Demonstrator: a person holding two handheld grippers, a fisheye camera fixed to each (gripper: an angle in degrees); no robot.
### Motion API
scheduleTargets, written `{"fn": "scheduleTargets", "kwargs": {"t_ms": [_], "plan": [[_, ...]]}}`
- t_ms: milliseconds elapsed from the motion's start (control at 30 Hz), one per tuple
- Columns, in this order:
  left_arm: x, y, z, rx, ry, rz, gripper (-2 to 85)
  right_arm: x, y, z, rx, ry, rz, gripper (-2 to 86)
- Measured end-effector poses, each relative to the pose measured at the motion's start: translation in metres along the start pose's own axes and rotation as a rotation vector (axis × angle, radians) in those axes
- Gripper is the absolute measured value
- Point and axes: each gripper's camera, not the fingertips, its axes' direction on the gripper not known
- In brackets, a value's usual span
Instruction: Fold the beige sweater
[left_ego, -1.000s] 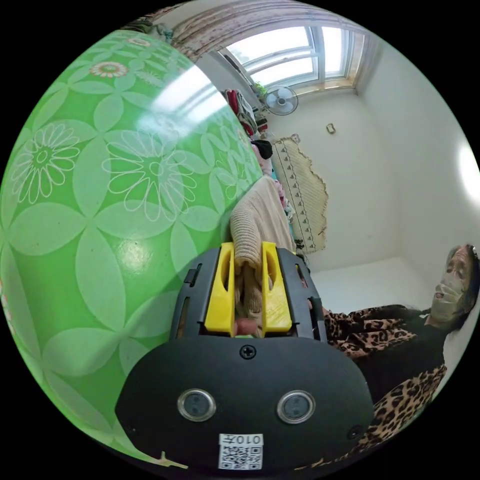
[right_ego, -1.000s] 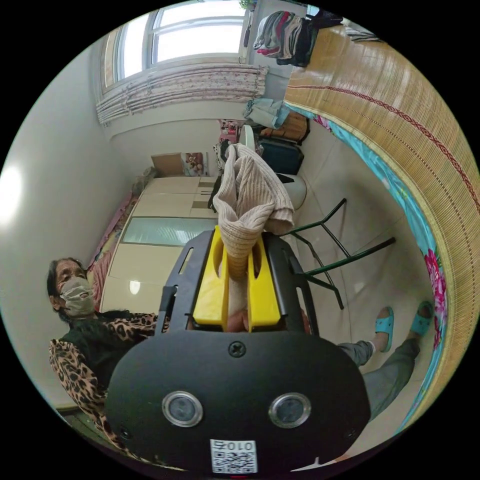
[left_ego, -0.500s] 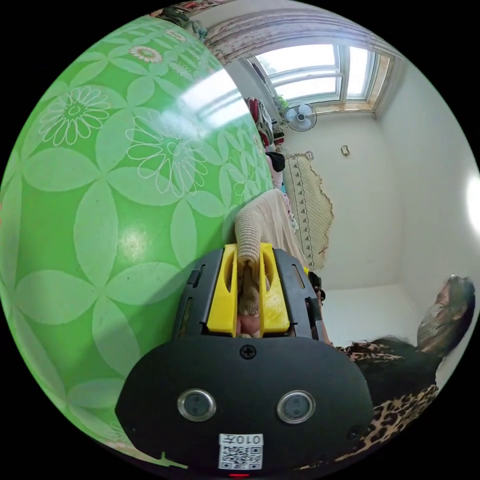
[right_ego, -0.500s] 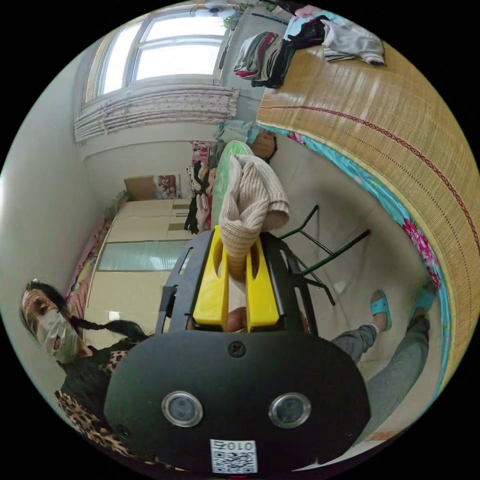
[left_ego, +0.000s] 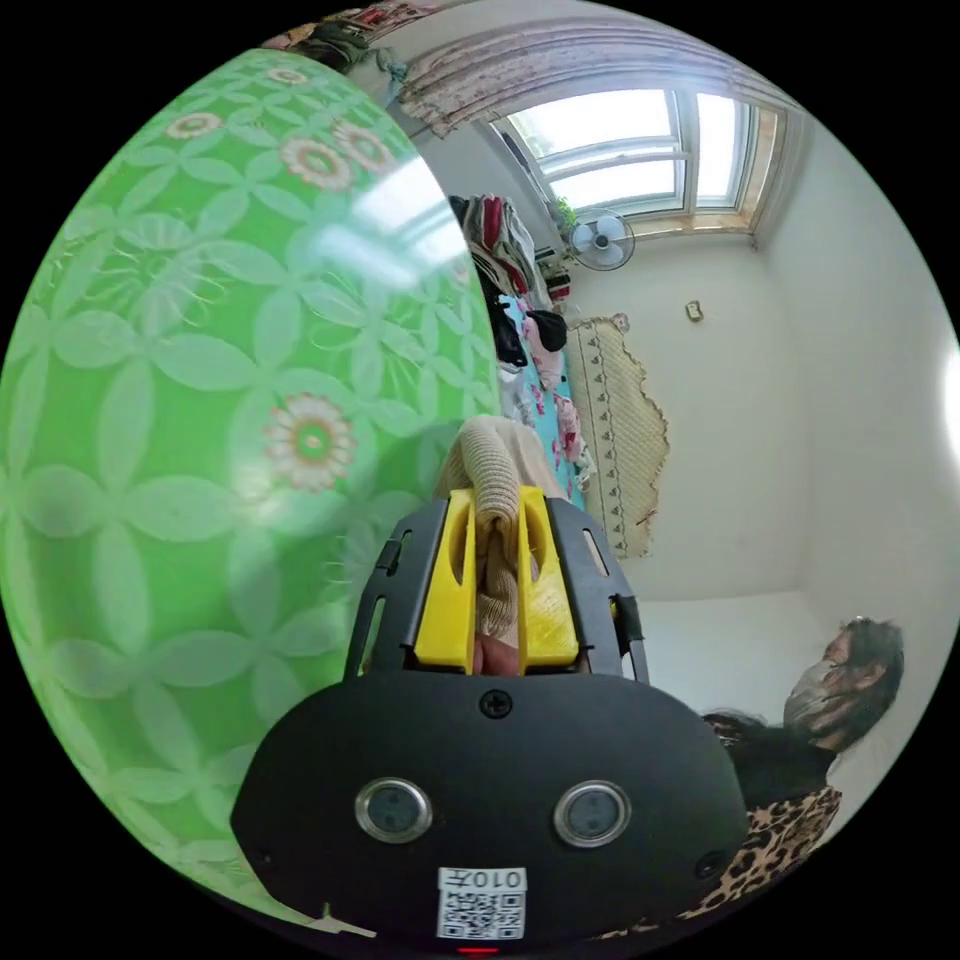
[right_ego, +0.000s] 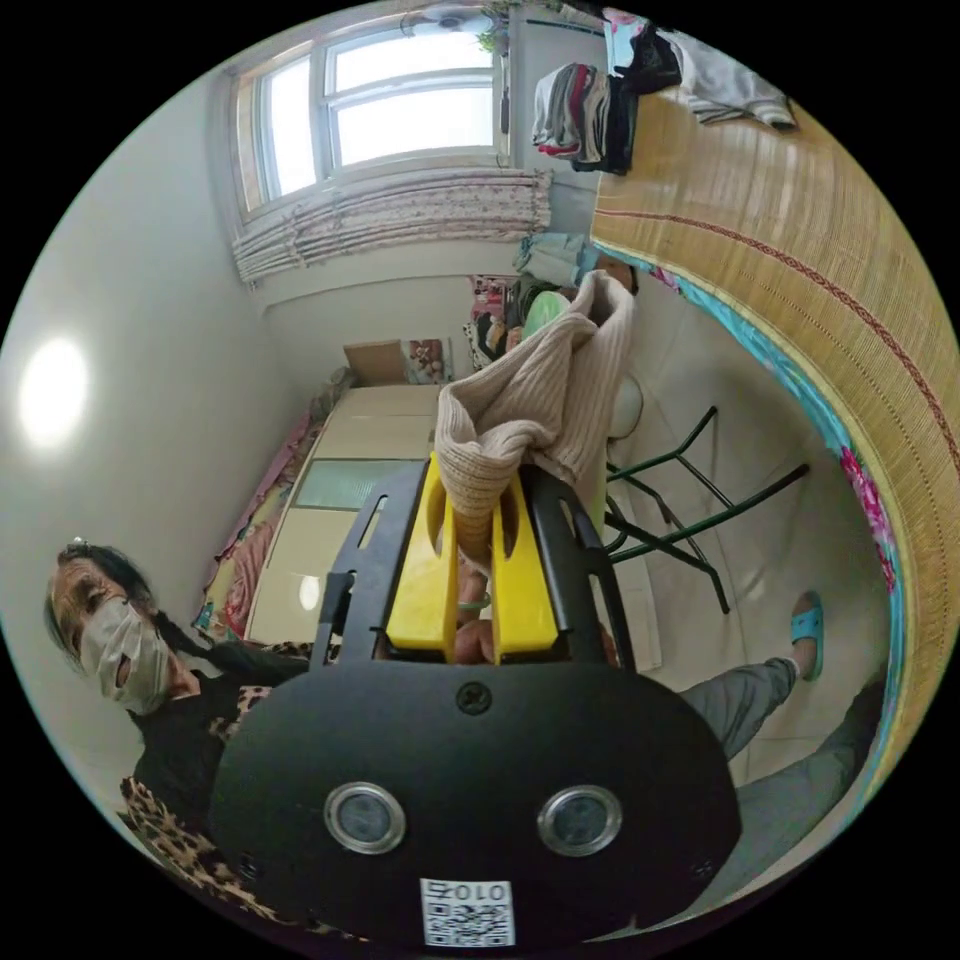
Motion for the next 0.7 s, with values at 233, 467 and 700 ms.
{"fn": "scheduleTargets", "kwargs": {"t_ms": [233,467,700], "plan": [[0.015,0.046,0.158,-0.193,0.114,-0.037,8.8,-0.021,0.073,-0.139,0.165,0.118,0.006,3.7],[0.006,0.090,0.296,-0.428,0.291,-0.036,8.8,-0.025,0.151,-0.194,0.356,0.293,0.102,3.7],[-0.021,0.099,0.325,-0.519,0.306,0.021,8.8,0.010,0.203,-0.208,0.468,0.350,0.162,3.7]]}}
